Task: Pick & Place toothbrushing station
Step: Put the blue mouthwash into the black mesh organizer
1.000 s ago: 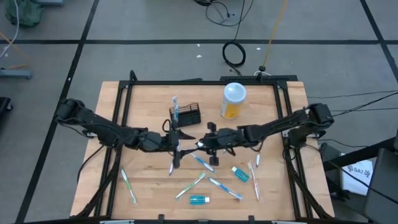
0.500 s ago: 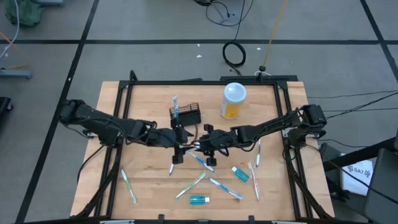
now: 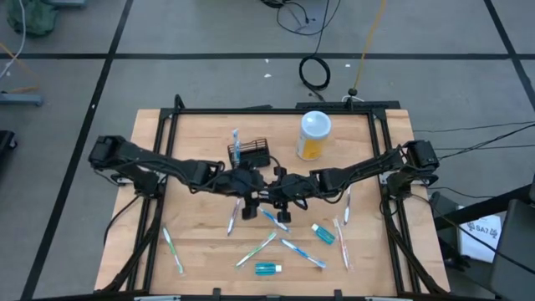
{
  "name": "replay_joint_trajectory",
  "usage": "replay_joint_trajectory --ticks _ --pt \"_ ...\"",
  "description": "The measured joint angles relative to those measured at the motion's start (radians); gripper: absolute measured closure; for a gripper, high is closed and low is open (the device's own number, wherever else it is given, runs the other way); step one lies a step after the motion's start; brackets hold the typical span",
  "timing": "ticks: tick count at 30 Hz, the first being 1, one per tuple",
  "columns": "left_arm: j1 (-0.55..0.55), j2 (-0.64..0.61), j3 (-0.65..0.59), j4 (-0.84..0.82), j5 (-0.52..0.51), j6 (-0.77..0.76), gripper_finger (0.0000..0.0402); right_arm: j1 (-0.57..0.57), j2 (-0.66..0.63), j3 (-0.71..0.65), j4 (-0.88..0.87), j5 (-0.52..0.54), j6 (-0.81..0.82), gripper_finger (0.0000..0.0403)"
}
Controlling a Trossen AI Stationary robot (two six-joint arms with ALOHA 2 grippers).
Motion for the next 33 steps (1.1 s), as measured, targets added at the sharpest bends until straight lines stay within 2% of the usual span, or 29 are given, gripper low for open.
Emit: replay_joint_trajectory --ticks 7,16,21,28,33 --pt "0.009 0.005 0.000 -0.002 0.033 -0.012 0.0178 0.000 0.000 0.000 0.000 0.001 0.000 0.0319" --pt "0.024 0.005 0.000 -0.007 0.078 -0.015 0.0257 -0.001 0.000 0.000 -0.002 0.002 0.000 0.0319" --pt "0.048 0.005 0.000 -0.019 0.122 -0.018 0.0284 -0.003 0.000 0.000 -0.005 0.005 -0.011 0.0319" --pt "0.053 0.005 0.000 -0.022 0.126 -0.018 0.0292 -0.009 0.000 0.000 -0.008 0.005 -0.013 0.0316" --pt "0.053 0.005 0.000 -0.023 0.120 -0.019 0.0297 -0.010 0.000 0.000 -0.008 0.005 -0.020 0.0298"
